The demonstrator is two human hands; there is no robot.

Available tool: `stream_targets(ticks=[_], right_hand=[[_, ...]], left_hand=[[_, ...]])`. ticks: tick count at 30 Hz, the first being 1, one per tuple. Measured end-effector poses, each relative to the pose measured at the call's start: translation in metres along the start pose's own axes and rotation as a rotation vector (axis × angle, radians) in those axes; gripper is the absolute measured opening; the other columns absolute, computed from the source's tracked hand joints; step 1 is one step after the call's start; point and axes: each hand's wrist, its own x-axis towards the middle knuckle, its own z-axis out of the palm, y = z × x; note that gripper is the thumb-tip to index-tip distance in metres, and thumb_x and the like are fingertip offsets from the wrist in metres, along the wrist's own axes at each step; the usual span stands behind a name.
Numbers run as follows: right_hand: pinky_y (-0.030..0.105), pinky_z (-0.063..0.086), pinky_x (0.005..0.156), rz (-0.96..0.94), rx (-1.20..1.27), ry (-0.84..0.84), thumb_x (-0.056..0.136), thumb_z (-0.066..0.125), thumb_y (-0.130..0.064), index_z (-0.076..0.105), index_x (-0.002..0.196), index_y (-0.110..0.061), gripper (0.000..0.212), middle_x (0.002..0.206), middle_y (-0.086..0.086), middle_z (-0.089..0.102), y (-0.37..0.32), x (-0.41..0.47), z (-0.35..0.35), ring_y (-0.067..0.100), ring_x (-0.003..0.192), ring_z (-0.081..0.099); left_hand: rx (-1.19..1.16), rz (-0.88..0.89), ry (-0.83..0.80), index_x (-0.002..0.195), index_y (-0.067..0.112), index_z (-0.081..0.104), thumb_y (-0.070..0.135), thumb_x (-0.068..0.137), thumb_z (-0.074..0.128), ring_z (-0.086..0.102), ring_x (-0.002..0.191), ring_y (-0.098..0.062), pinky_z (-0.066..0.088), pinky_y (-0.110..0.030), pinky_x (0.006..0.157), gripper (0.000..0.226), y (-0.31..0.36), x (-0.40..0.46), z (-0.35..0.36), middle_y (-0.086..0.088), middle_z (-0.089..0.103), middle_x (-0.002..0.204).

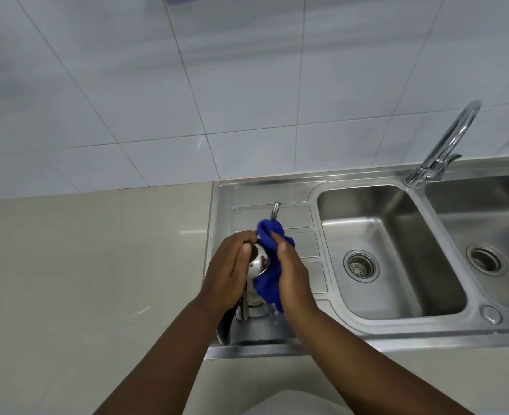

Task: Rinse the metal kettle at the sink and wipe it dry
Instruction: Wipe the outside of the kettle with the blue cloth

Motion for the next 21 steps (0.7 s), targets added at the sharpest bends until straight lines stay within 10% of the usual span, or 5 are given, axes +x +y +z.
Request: stream_targets(ticks=[6, 12, 18, 21], right_hand=[[0.036, 0.017, 0.12, -0.456, -0.439, 0.028, 0.097, 0.019, -0.053, 0.018, 0.149, -0.044, 0.052, 0.162, -0.01, 0.013, 0.052, -0.017, 0.007, 0.009, 0.149, 0.011], [0.047, 0.04, 0.109, 0.205, -0.042, 0.189, 0.092, 0.024, -0.065, 0.043, 0.135, -0.038, 0.054, 0.137, 0.009, 0.056, 0.069, 0.006, -0.009, 0.023, 0.12, 0.055], [0.029, 0.02, 0.117, -0.456, -0.468, 0.167, 0.096, 0.017, -0.058, 0.024, 0.148, -0.038, 0.056, 0.159, -0.011, 0.019, 0.027, -0.022, 0.039, 0.009, 0.146, 0.018], [0.034, 0.017, 0.12, -0.499, -0.489, 0.199, 0.096, 0.014, -0.059, 0.012, 0.149, -0.042, 0.056, 0.162, -0.006, 0.011, 0.056, -0.023, 0.028, 0.011, 0.149, 0.01]], left_hand=[[-0.025, -0.021, -0.006, 0.12, 0.018, 0.058, 0.032, 0.1, 0.029, 0.06, 0.106, -0.015, 0.048, -0.029, 0.094, 0.038, 0.0, 0.001, 0.002, 0.004, 0.064, 0.113], [0.015, -0.076, 0.044, 0.124, 0.021, 0.058, 0.038, 0.099, 0.03, 0.056, 0.116, -0.01, 0.046, -0.033, 0.101, 0.042, -0.006, -0.001, 0.006, 0.007, 0.062, 0.122], [-0.068, -0.076, 0.105, 0.108, 0.032, 0.056, 0.036, 0.099, 0.028, 0.06, 0.098, -0.011, 0.047, -0.022, 0.088, 0.03, 0.006, -0.005, 0.012, 0.008, 0.064, 0.102], [-0.072, -0.121, 0.136, 0.118, 0.025, 0.058, 0.04, 0.098, 0.026, 0.057, 0.11, -0.01, 0.042, -0.016, 0.092, 0.04, 0.004, -0.007, 0.015, 0.004, 0.062, 0.114]])
